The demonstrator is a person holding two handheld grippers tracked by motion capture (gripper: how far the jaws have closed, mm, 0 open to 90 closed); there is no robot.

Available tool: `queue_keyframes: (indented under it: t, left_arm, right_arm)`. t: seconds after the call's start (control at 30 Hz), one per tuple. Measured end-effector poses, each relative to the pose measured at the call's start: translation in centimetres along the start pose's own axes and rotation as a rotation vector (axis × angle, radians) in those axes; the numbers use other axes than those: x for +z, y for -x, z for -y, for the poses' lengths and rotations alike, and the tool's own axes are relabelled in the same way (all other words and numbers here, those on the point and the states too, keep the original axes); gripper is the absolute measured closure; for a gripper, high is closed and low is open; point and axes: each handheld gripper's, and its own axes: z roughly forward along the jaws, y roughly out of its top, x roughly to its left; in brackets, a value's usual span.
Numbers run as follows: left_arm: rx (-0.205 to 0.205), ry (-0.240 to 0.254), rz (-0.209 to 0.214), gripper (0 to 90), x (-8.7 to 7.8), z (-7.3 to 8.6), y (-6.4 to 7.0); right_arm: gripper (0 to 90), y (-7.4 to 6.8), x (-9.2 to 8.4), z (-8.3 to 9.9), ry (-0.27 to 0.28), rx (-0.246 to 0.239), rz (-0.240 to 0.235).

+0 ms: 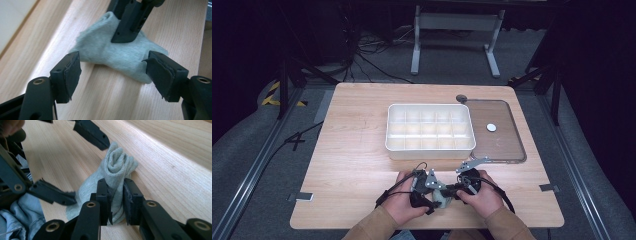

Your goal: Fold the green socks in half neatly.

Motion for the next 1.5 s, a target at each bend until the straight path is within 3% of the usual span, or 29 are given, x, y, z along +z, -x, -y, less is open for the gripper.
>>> queue_keyframes:
  t: [0.53, 0.87, 1.5]
  left_arm:
    - [-0.089, 0.048, -0.065, 29.6, -4.9, 2.1, -3.3]
    - [-0.147, 0.069, -0.106, 30.6, -7.9, 3.6, -5.0]
    - [-0.221, 0.090, -0.153, 30.9, -10.7, 5.3, -6.7]
  right_arm:
    - [79.6, -1.2, -1.7, -0.9, 0.030, -0.060, 0.035]
    - [79.3, -1.6, -5.2, -3.2, 0.074, -0.120, 0.086]
    - [79.0, -0.3, -10.5, -6.8, 0.119, -0.150, 0.177]
